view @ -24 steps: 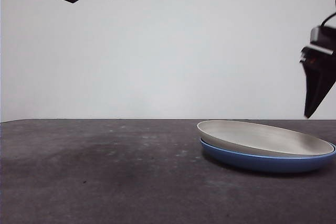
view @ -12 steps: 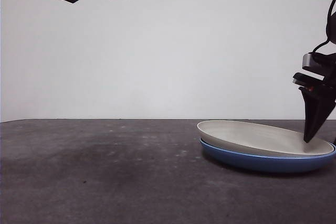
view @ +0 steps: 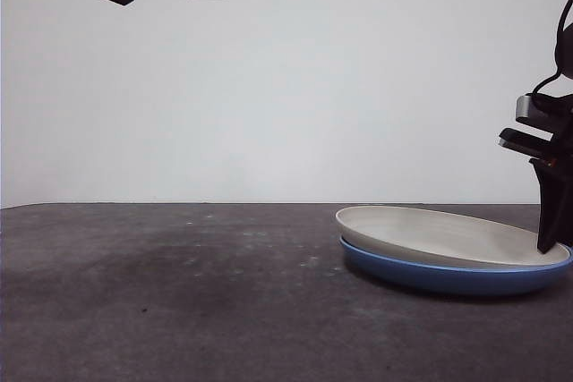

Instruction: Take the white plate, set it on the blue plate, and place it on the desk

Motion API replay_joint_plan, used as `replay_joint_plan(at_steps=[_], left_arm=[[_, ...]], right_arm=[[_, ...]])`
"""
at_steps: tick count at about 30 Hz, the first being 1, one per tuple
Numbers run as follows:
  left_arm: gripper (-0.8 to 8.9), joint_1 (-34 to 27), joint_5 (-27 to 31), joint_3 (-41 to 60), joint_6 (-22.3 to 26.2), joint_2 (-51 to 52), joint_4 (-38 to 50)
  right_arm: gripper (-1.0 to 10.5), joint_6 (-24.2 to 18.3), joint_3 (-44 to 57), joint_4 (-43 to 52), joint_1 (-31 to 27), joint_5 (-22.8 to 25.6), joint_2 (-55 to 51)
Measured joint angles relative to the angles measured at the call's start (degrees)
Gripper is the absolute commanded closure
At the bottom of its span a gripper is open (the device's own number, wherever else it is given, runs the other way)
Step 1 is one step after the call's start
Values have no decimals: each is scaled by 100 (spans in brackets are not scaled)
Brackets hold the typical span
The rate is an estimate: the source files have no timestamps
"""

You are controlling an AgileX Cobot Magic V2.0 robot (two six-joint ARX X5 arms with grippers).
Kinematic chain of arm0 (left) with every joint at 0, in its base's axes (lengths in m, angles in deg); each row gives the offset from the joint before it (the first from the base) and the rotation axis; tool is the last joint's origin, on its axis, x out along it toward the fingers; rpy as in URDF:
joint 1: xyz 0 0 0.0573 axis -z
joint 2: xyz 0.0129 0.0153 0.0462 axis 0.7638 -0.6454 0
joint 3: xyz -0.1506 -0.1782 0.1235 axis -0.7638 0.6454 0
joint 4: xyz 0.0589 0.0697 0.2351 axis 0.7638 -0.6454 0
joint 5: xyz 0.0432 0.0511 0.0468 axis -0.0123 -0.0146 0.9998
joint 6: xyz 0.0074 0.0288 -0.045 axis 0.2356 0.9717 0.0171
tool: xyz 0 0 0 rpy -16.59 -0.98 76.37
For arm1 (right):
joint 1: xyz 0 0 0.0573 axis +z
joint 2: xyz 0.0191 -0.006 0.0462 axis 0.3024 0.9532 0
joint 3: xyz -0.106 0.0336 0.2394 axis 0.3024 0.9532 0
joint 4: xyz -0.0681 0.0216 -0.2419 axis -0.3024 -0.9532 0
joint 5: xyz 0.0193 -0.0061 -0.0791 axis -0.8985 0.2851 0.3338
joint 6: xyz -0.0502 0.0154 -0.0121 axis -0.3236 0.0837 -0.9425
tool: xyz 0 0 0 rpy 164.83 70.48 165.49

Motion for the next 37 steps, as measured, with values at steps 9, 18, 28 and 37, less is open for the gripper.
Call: replay_joint_plan(at_steps=[9,18,28,37], left_arm=[[503,0,0,0,0,0,-4],[503,0,0,0,0,0,-2],[503,0,0,0,0,0,2],[503,0,0,0,0,0,4]], right_arm=[[939,160,0,46,-4,-17,-2],[939,363,2,249,-2,-234,-634],[939,791,2,553,570,-437,-1165],[939,1239,2,1141,1550,-105,-1154]])
